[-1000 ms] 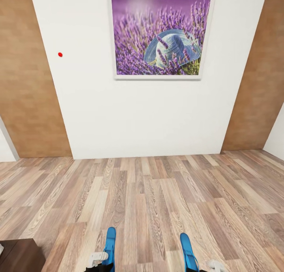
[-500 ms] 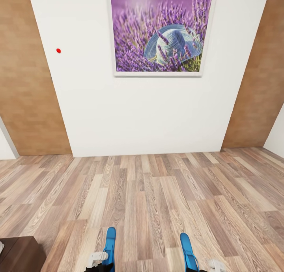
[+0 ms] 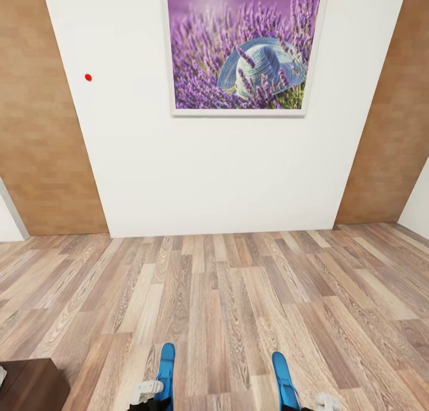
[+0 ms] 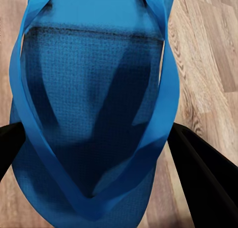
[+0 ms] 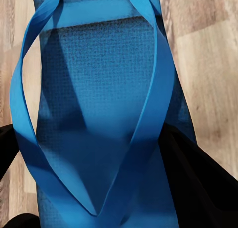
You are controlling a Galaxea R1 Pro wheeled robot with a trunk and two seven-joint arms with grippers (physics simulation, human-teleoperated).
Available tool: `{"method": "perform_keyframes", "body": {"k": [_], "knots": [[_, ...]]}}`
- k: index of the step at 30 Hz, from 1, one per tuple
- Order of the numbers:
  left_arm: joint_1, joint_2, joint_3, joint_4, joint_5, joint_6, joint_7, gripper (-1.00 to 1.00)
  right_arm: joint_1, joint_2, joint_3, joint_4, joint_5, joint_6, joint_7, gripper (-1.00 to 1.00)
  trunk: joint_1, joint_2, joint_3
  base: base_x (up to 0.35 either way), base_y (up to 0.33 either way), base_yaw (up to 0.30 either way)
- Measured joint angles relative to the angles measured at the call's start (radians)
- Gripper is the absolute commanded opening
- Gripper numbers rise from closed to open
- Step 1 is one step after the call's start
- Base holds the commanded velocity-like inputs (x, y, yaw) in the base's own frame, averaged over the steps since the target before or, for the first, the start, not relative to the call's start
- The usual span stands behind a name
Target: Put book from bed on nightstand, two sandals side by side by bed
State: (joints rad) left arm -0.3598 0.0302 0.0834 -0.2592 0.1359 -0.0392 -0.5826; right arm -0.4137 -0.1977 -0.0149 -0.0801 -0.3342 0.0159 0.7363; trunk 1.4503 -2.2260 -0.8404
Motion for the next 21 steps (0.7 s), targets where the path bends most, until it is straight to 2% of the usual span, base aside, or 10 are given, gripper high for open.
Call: {"method": "perform_keyframes", "body": {"k": [21], "knots": [[0.0, -0.001, 0.0, 0.0, 0.002, 0.0, 0.001, -1.0, 0.0, 0.0, 0.0, 0.0, 0.0, 0.0, 0.0, -1.0, -0.081, 0.147, 0.066, 0.0, 0.0, 0.0]]}}
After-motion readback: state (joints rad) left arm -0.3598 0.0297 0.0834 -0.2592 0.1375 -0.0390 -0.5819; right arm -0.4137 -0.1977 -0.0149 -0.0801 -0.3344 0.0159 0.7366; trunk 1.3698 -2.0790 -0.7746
